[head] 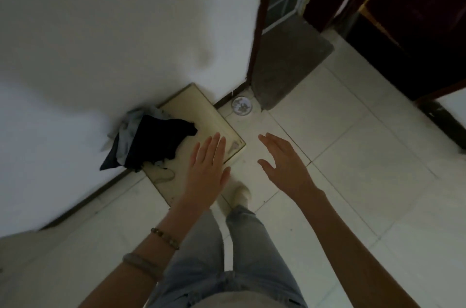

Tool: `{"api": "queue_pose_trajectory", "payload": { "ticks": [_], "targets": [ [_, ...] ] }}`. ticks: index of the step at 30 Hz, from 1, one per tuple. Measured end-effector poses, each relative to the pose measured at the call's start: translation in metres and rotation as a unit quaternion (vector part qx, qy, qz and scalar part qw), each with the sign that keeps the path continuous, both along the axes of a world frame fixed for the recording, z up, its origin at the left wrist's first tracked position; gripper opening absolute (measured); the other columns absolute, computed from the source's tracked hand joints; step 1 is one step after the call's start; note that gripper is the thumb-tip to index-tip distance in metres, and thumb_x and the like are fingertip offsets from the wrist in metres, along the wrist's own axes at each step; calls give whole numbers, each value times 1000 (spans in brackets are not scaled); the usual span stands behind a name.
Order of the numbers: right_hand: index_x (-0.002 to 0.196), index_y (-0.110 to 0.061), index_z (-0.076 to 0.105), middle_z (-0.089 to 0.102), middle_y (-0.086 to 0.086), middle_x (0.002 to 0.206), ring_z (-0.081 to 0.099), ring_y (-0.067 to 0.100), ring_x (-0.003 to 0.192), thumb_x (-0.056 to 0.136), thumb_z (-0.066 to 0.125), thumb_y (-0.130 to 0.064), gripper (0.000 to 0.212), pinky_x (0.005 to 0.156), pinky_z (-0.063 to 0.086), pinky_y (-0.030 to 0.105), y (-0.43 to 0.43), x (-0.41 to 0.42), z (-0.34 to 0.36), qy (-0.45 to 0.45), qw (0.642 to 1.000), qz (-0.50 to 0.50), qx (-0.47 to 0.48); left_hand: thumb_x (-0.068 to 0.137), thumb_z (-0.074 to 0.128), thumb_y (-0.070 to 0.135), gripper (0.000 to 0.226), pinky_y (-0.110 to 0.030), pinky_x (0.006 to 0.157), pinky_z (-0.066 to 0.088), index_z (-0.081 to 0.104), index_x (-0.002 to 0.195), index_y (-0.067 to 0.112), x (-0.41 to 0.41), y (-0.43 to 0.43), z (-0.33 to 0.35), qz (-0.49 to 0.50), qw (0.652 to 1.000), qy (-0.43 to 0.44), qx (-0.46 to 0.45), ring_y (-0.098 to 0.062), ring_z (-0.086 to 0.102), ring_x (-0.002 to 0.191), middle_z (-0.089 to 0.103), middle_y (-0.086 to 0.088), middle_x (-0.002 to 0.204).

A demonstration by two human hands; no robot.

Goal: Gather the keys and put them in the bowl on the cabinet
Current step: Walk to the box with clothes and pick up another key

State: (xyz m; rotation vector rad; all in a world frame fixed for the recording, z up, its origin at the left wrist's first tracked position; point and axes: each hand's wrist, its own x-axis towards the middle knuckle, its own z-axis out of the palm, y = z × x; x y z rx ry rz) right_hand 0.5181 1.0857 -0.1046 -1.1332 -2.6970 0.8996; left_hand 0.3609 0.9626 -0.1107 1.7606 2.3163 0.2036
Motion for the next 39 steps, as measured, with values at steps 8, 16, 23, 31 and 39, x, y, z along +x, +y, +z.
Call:
{"api": "queue_pose_trajectory", "payload": {
  "ticks": [8,16,23,31,39],
  "targets": [
    [128,-9,49,51,13,134,43,26,125,87,59,-9,43,102,23,22,39,-22,-76,-2,998,33,-51,82,67,24,64,-56,103,36,41,133,-5,-19,10,-36,59,997,8,-48,-40,43,126,46,-25,136],
    [121,-4,55,59,17,124,54,29,114,85,59,-3,36,99,38,31,53,-45,-183,4,996,51,-72,83,65,25,62,-56,100,39,42,133,-5,-15,11,-129,74,995,2,-66,-40,45,124,46,-25,136],
    [113,-5,61,64,18,115,57,33,107,80,62,4,34,92,40,30,55,-61,-277,19,996,69,-46,84,64,22,63,-56,105,33,37,136,-4,-29,-1,-228,105,991,-8,-82,-39,40,128,42,-24,140],
    [93,-1,68,68,22,98,63,38,90,73,60,16,27,80,51,38,64,-80,-326,47,993,111,0,83,64,23,65,-55,105,33,38,136,-3,-36,-2,-274,131,987,-17,-89,-38,42,127,43,-24,139],
    [84,3,70,72,21,87,68,34,76,78,64,7,9,70,57,39,64,-88,-316,43,989,141,-6,83,63,22,65,-54,107,30,36,137,-3,-40,-8,-265,158,984,-12,-82,-38,40,129,41,-23,141]
  ]
}}
